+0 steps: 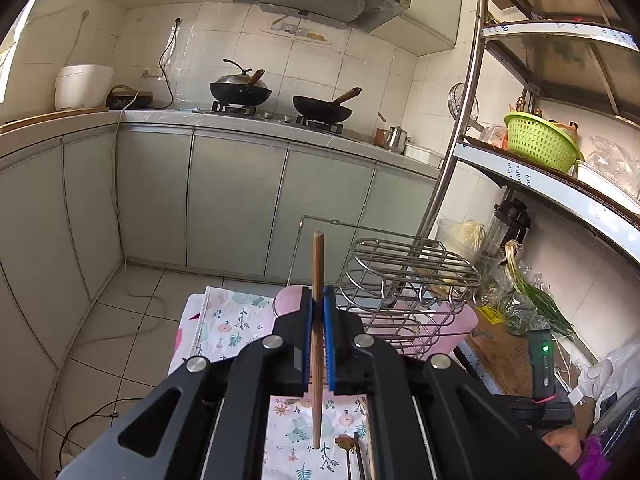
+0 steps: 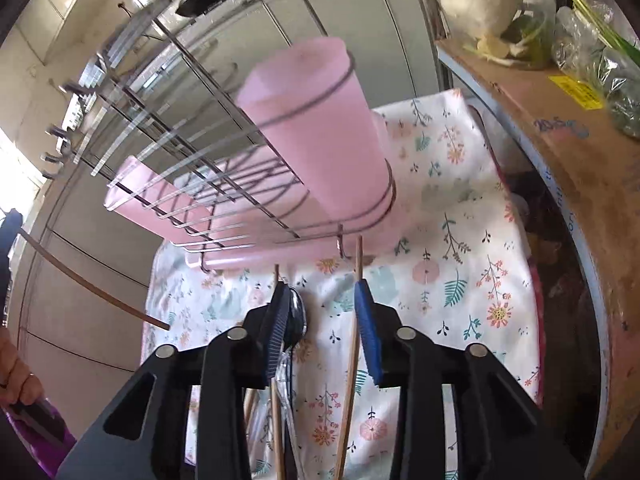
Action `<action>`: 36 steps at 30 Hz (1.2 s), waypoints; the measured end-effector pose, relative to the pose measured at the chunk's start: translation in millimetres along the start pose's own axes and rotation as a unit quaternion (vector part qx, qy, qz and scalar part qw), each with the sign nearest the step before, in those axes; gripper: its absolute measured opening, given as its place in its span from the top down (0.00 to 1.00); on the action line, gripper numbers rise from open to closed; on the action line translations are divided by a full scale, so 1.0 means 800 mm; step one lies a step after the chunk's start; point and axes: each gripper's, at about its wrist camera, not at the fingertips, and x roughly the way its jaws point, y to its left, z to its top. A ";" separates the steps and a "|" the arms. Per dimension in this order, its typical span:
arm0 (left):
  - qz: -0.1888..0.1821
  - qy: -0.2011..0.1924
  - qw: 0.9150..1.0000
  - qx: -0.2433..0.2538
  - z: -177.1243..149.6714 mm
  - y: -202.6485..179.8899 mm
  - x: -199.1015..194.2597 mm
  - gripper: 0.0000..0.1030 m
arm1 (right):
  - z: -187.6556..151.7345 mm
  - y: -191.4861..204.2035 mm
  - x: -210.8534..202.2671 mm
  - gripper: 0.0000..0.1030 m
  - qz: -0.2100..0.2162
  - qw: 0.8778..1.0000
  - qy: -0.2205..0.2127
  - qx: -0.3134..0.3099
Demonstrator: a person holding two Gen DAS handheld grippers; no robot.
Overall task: Organize utensils
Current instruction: 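Lift both chopsticks upright and carry them above the pink cup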
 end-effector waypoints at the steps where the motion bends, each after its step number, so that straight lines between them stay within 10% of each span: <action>1: 0.000 0.002 1.000 -0.001 -0.001 0.001 0.002 0.95 | -0.001 0.000 0.011 0.63 -0.013 1.000 0.008 -0.003; 10: 0.005 0.009 1.000 -0.007 -0.006 0.013 0.006 0.95 | -0.005 -0.013 0.076 0.65 -0.060 0.997 0.046 -0.003; 12: 0.005 0.009 1.000 -0.008 -0.006 0.013 0.006 0.95 | -0.006 -0.018 0.081 0.88 -0.058 0.997 0.043 -0.001; 18: 0.002 0.006 1.000 -0.010 -0.005 0.012 0.001 0.95 | -0.013 -0.015 0.064 0.94 -0.042 0.999 0.028 -0.002; 36: -0.003 -0.031 1.000 0.003 0.022 -0.006 -0.035 0.95 | -0.005 0.027 -0.120 0.94 0.027 0.988 -0.144 -0.053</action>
